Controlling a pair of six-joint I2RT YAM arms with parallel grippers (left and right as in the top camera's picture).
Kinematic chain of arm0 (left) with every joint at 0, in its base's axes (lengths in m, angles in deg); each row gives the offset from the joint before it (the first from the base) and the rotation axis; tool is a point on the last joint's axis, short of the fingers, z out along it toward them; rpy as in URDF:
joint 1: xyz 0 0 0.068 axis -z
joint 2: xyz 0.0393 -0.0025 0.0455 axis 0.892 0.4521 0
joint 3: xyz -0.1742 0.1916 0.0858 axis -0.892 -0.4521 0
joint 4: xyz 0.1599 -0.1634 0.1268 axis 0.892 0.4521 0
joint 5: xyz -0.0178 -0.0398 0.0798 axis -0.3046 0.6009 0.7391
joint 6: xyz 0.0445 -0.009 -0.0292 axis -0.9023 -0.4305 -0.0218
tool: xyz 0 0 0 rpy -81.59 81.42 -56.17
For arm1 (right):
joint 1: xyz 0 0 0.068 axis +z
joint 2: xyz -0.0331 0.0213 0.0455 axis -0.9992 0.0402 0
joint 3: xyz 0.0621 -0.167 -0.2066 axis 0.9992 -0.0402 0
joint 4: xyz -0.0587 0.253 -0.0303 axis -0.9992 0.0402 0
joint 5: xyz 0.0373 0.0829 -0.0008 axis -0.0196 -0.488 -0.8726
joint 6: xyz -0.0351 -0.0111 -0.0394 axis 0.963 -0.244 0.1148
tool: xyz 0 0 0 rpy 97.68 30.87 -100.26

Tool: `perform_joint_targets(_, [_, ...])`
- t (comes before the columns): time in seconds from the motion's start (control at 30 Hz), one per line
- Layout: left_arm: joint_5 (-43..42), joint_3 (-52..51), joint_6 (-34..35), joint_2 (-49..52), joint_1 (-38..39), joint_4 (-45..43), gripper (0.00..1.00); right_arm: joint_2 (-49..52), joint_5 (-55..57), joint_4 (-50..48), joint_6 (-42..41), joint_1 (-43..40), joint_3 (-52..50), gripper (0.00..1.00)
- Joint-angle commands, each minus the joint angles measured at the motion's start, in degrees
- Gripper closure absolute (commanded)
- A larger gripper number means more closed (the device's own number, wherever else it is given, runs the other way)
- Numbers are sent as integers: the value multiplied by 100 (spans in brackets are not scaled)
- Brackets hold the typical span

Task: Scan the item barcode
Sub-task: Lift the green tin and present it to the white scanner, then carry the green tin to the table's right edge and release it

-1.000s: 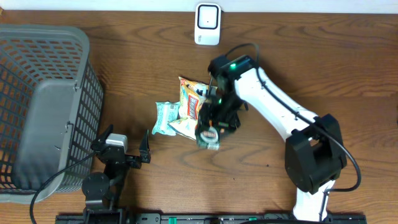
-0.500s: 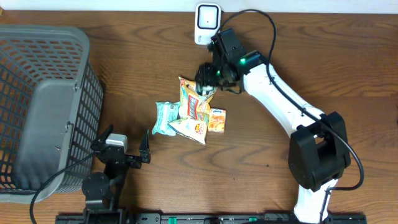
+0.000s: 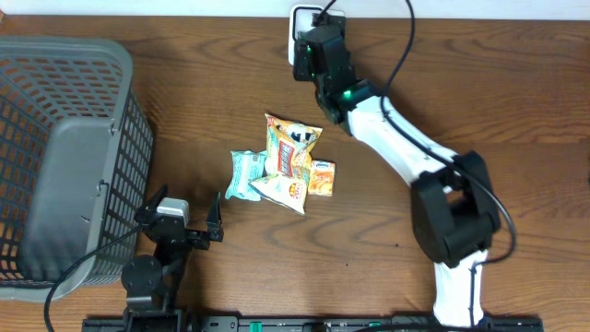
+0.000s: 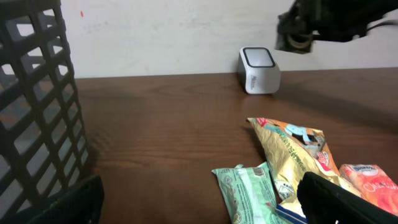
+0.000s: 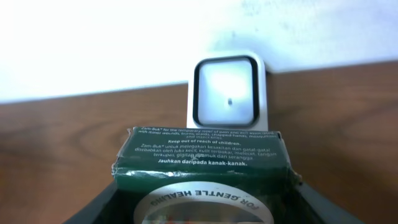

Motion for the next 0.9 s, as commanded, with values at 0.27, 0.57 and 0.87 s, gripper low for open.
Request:
perform_joint_targets(0.27, [-35, -109, 26, -4, -28, 166, 2, 1349, 271, -3150, 1436, -240, 350, 55])
perform_joint_targets(0.57, [-35, -109, 26, -4, -28, 166, 2, 2420, 256, -2415, 1438, -299, 2072, 59])
perform_joint_targets(0.87, [-35, -109, 26, -4, -28, 166, 2, 2457, 271, -2087, 1436, -354, 2282, 61])
